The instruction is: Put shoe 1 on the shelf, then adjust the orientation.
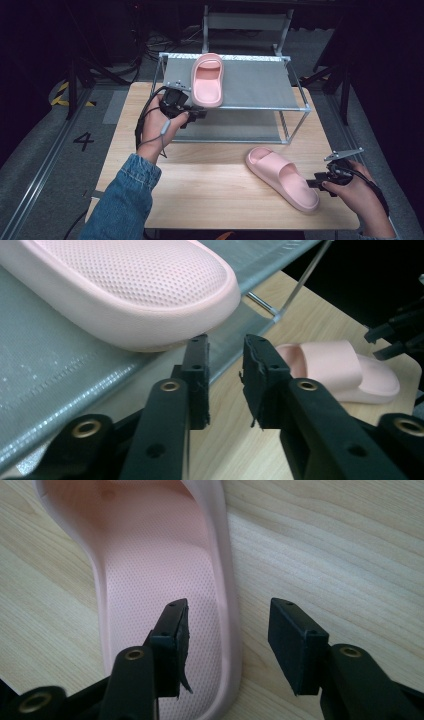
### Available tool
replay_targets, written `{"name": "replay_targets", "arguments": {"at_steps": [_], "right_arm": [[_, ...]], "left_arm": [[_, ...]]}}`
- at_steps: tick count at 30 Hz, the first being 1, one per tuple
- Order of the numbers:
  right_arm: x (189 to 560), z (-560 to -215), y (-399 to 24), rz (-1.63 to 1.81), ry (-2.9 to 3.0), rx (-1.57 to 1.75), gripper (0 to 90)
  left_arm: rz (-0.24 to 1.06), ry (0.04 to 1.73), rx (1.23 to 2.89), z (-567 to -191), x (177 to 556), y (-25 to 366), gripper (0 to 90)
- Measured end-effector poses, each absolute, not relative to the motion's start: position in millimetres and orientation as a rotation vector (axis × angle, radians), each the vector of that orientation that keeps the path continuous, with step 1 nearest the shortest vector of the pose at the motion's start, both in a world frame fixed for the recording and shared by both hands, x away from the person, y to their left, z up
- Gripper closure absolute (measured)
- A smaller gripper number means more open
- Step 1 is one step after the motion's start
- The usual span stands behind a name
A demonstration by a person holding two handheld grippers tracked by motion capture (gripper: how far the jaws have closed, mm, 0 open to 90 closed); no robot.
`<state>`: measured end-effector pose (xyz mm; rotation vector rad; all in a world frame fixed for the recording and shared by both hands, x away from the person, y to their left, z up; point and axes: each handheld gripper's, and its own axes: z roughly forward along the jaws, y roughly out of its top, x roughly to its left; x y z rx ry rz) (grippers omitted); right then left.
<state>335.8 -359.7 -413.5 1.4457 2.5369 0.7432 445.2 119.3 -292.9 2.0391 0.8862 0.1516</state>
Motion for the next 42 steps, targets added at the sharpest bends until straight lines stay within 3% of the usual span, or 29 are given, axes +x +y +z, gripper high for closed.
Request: {"name": "replay_targets", "arguments": {"at_steps": [3, 6, 8, 15, 22, 42], "right_arm": [[335.6, -413.1, -360.3, 0.753, 2.531, 1.449, 50.8], [335.4, -413.5, -359.8, 0.758, 2.53, 1.448, 50.7], [335.1, -413.5, -358.9, 0.761, 2.531, 1.448, 50.7], [334.9, -413.0, -359.1, 0.762, 2.531, 1.445, 50.7], [334.4, -412.7, -359.2, 0.769, 2.53, 1.443, 50.6], [328.0, -410.2, -356.1, 0.765, 2.522, 1.408, 49.1]], "left_arm": [[0.127, 0.897, 2.049, -294.2, 450.7, 115.5, 67.6], [0.074, 0.927, 2.048, -294.9, 455.3, 112.1, 57.5], [0.057, 0.942, 2.04, -294.5, 457.2, 110.6, 57.3], [0.1, 0.943, 2.05, -295.8, 464.3, 107.2, 47.3], [0.079, 0.937, 2.05, -296.7, 465.4, 105.7, 43.5], [0.208, 0.865, 2.143, -295.8, 426.6, 122.9, 32.3]]}}
